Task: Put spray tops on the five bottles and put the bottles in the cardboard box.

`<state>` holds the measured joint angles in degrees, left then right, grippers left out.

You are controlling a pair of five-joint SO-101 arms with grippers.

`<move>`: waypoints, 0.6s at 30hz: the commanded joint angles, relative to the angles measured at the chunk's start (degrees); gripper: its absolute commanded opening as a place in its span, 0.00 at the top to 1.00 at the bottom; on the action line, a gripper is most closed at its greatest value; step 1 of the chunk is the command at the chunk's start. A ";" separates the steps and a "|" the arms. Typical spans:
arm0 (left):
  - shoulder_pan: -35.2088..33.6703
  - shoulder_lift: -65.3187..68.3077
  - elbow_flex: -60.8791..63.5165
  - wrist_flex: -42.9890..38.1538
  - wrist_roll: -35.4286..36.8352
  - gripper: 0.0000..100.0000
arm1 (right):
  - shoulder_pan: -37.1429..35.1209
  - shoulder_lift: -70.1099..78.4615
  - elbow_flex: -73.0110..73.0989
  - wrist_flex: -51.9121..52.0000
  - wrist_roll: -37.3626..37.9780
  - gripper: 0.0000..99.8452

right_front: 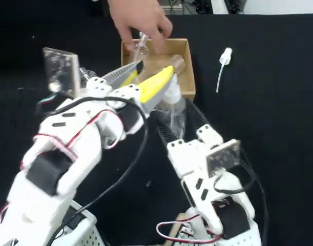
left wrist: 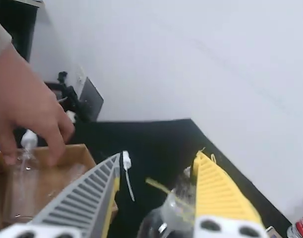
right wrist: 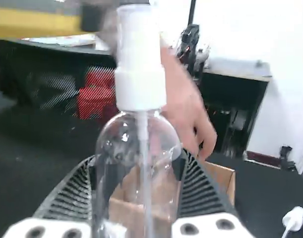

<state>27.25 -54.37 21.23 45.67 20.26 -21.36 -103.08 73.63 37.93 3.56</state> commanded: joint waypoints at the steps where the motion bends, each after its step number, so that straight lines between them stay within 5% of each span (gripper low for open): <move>1: -3.38 -4.40 -6.64 8.00 -0.35 0.78 | 2.46 -4.97 -6.73 0.35 -0.09 0.99; 9: -12.18 -12.92 -3.12 15.03 -0.35 0.78 | 8.97 5.41 -13.58 1.23 -0.18 0.99; 18: -19.74 -29.19 16.75 14.68 -0.79 0.78 | 19.60 17.01 -22.02 1.14 -0.18 0.99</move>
<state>10.81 -76.88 31.60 60.53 20.26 -5.01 -89.27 56.40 39.08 3.47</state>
